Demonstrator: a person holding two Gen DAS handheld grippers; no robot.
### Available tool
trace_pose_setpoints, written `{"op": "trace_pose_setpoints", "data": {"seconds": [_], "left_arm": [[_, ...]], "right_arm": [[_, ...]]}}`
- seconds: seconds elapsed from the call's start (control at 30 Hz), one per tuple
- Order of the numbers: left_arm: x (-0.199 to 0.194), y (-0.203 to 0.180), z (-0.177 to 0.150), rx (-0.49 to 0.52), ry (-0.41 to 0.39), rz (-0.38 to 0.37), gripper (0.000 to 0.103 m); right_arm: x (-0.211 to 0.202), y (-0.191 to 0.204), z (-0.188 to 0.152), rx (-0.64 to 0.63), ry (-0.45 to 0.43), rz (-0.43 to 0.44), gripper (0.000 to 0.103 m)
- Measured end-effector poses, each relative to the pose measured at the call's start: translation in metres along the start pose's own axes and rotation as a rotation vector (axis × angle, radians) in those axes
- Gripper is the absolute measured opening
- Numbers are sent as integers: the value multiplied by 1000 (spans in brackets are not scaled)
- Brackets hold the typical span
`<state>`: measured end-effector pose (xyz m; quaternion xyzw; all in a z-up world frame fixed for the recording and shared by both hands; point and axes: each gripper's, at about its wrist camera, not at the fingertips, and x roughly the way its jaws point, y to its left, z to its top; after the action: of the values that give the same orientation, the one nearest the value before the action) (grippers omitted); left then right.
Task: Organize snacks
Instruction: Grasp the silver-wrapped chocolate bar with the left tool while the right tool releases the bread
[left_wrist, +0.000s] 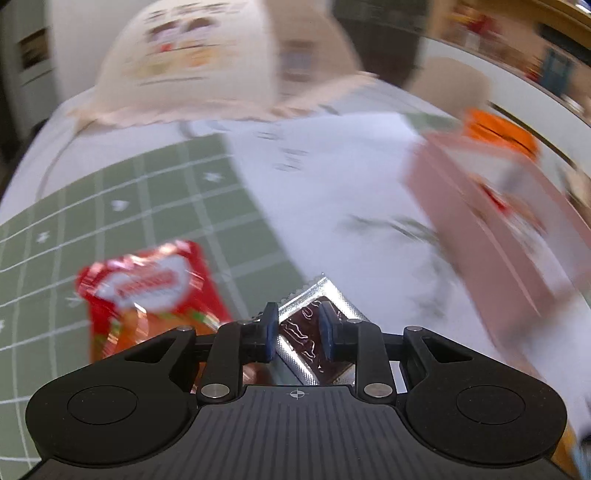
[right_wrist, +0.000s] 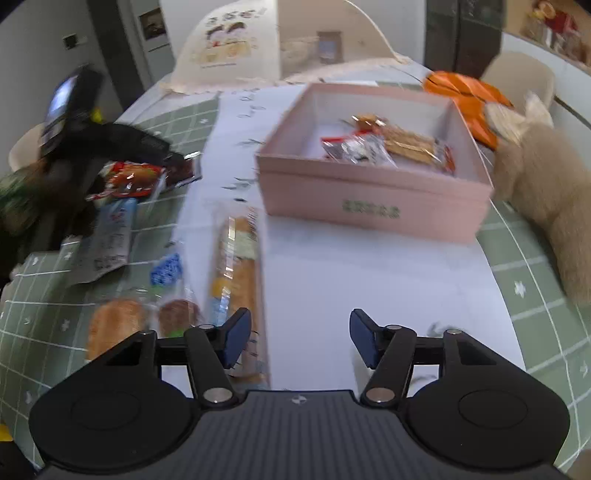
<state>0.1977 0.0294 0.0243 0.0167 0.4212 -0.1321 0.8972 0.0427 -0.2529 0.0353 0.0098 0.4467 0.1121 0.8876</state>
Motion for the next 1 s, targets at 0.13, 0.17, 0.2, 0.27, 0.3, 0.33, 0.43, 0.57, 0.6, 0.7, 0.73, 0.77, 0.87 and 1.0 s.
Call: {"op": "trace_pose_setpoints", "data": {"seconds": [0.13,0.17,0.2,0.27,0.3,0.33,0.43,0.57,0.6,0.7,0.73,0.77,0.87,1.0], "left_arm": [[-19,-18,-22,67,61,-136,29],[-23,-20,-26,59,73,-140,30],[-29,-19,-30,39,84,-122,31],[-44,-12,-37,-37,77,-50,29],[-50,-6,-36,-92,70,-29,29],[-57,0,-37,-179,66,-17,29],[-68,7,-37,-373,71,-56,29],[-62,-22,-26,-322,110,-28,29],[-57,-28,-24,-303,122,-12,29],[-39,-42,-24,-242,157,34,30],[-37,-49,-24,-197,146,57,31],[-36,-55,-26,-140,142,88,31],[-34,-63,-29,-5,137,147,40],[-34,-51,-27,20,148,182,41]], "right_arm": [[11,-5,0,31,-12,-10,69],[15,-6,0,36,-17,-16,71],[18,-7,-1,39,-21,-23,72],[24,-10,-4,52,-55,-53,74],[25,-11,-6,58,-71,-77,76],[25,-12,-7,59,-86,-84,77],[27,-14,-14,61,-137,-102,80],[35,-6,-24,9,-197,-178,91],[35,-8,-23,23,-194,-173,93],[36,-10,-22,19,-190,-167,95],[35,-9,-22,18,-190,-166,96],[35,-10,-21,17,-189,-164,96],[36,-10,-21,9,-186,-156,99],[37,-10,-21,9,-186,-155,99]]}}
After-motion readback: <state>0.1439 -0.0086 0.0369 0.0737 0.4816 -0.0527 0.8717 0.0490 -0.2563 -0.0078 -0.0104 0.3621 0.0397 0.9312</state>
